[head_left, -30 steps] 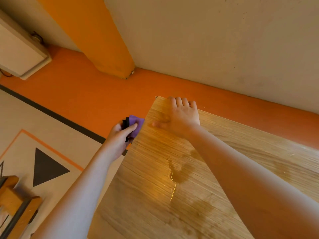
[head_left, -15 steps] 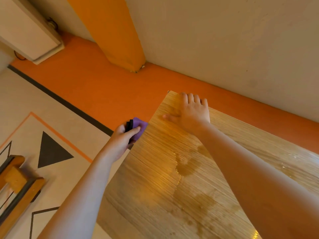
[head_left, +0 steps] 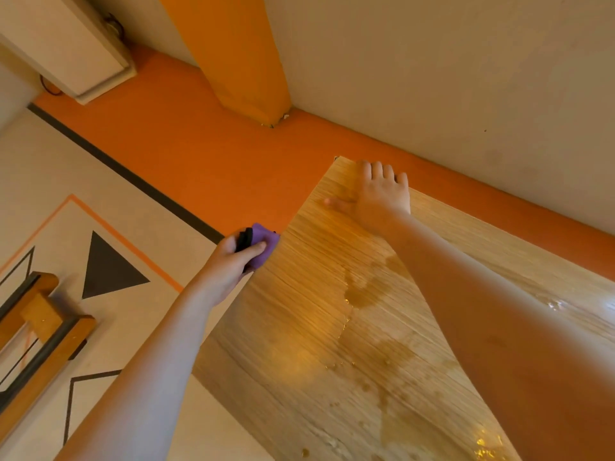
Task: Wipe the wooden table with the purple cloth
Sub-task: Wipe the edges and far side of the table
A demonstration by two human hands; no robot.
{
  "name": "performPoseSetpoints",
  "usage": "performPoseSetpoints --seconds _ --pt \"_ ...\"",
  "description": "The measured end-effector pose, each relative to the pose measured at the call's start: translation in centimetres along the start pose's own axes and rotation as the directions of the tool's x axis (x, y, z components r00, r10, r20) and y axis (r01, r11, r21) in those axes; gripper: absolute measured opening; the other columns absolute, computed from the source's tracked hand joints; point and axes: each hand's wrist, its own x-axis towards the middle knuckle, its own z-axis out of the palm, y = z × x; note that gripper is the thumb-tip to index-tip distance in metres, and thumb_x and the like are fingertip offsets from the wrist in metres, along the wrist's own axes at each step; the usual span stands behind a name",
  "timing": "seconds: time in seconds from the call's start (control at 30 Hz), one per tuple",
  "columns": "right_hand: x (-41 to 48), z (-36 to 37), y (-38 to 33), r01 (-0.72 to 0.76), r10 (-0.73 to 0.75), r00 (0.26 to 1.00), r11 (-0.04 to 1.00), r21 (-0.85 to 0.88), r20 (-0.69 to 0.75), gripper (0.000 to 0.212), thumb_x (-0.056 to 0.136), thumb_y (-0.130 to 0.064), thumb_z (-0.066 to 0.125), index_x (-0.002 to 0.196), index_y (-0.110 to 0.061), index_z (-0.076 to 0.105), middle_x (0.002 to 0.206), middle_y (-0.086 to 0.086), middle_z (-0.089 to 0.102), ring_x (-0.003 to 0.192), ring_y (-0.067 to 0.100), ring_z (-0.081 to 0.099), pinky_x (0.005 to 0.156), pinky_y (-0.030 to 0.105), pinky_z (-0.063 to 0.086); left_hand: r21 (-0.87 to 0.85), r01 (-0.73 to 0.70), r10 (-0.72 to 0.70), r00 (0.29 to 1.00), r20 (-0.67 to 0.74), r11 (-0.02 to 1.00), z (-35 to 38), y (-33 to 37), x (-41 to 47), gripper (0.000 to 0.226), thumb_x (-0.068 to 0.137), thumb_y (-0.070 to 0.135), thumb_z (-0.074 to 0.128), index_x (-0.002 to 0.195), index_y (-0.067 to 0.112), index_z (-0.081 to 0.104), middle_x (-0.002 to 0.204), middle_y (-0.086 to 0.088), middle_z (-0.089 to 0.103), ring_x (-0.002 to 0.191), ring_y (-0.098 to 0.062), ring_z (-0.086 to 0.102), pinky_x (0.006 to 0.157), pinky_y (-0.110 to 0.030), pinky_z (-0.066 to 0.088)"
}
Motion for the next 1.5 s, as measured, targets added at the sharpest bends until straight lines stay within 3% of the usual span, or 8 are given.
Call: performPoseSetpoints --seconds 0.17,0.3,0.5,0.6,0.7,1.0,1.13,1.5 --pt "-0.2 -0.5 -0.2 -0.020 0.020 0.999 1.000 0.008 0.030 0.104 0.074 -0.083 0.032 0.146 -0.010 0.015 0.148 0.011 0.030 0.136 0.031 0.026 0.111 0.046 0.020 -0.053 0.099 -0.102 0.993 -0.055 0.994 -4.5 -4.2 -5.9 0.021 0.095 0.003 0.049 0.103 0.018 0.062 0.106 -0.006 0.066 0.103 -0.018 0.060 0.091 -0.032 0.045" --pt "-0.5 -0.9 -0.5 -0.061 0.057 0.996 0.996 0.060 0.067 0.103 0.076 -0.079 0.039 0.148 -0.011 0.012 0.149 0.013 0.027 0.137 0.032 0.024 0.112 0.046 0.019 -0.056 0.107 -0.111 0.991 -0.076 0.993 -5.7 -5.6 -6.9 0.018 0.094 0.005 0.052 0.107 0.014 0.061 0.105 -0.011 0.066 0.101 -0.023 0.060 0.086 -0.032 0.047" --pt "-8.9 -0.5 -7.1 0.098 -0.091 0.995 0.954 0.283 -0.040 0.068 0.098 -0.030 0.040 0.150 -0.013 0.000 0.158 0.010 0.002 0.145 0.027 -0.002 0.118 0.042 0.003 -0.056 0.069 -0.072 0.996 -0.056 0.996 -5.4 -6.0 -6.4 0.017 0.095 0.008 0.053 0.106 0.018 0.062 0.100 -0.002 0.068 0.094 -0.016 0.062 0.081 -0.028 0.049" --pt "-15.3 2.9 -12.1 0.266 -0.263 0.964 0.933 0.241 -0.045 0.064 0.099 -0.034 0.035 0.149 -0.007 0.006 0.157 0.012 0.005 0.145 0.027 -0.001 0.114 0.038 -0.006 -0.036 0.057 -0.059 0.997 -0.045 0.998 -5.9 -6.5 -5.9 0.017 0.094 0.012 0.056 0.109 0.016 0.062 0.100 -0.004 0.070 0.096 -0.019 0.064 0.082 -0.030 0.049" --pt "-17.6 5.8 -14.9 0.227 -0.220 0.973 0.966 0.121 -0.069 0.064 0.095 -0.036 0.038 0.145 0.000 0.022 0.153 0.018 0.022 0.144 0.032 0.013 0.116 0.043 0.005 -0.034 0.055 -0.057 0.997 -0.045 0.998 -6.4 -7.3 -5.6 0.022 0.093 0.014 0.058 0.115 0.014 0.062 0.108 -0.009 0.070 0.102 -0.024 0.064 0.082 -0.031 0.050" --pt "-17.5 6.6 -15.8 0.180 -0.174 0.977 0.983 0.044 -0.126 0.066 0.093 -0.040 0.020 0.146 0.000 0.020 0.153 0.019 0.021 0.144 0.032 0.013 0.117 0.042 0.005 -0.102 -0.004 0.003 1.000 -0.010 0.995 -4.2 -5.6 -3.6 0.020 0.095 0.010 0.055 0.113 0.014 0.060 0.102 -0.005 0.068 0.096 -0.018 0.064 0.074 -0.027 0.050" --pt "-17.6 6.7 -15.6 0.210 -0.203 0.974 0.975 0.067 -0.099 0.068 0.094 -0.040 0.012 0.148 0.000 0.007 0.156 0.019 0.005 0.145 0.032 -0.002 0.117 0.041 -0.004 -0.118 0.070 -0.073 0.997 -0.019 0.991 -6.7 -7.5 -7.1 0.020 0.094 0.010 0.055 0.112 0.016 0.060 0.109 -0.010 0.067 0.104 -0.022 0.063 0.086 -0.032 0.049" --pt "-17.6 6.9 -15.4 0.207 -0.197 0.974 0.974 0.091 -0.114 0.066 0.097 -0.042 0.015 0.148 -0.001 0.002 0.157 0.018 0.000 0.145 0.031 -0.006 0.118 0.041 -0.004 -0.083 0.123 -0.123 0.992 0.011 0.989 -7.2 -7.1 -8.6 0.015 0.097 0.008 0.049 0.107 0.016 0.059 0.102 -0.008 0.066 0.096 -0.016 0.063 0.078 -0.026 0.049"
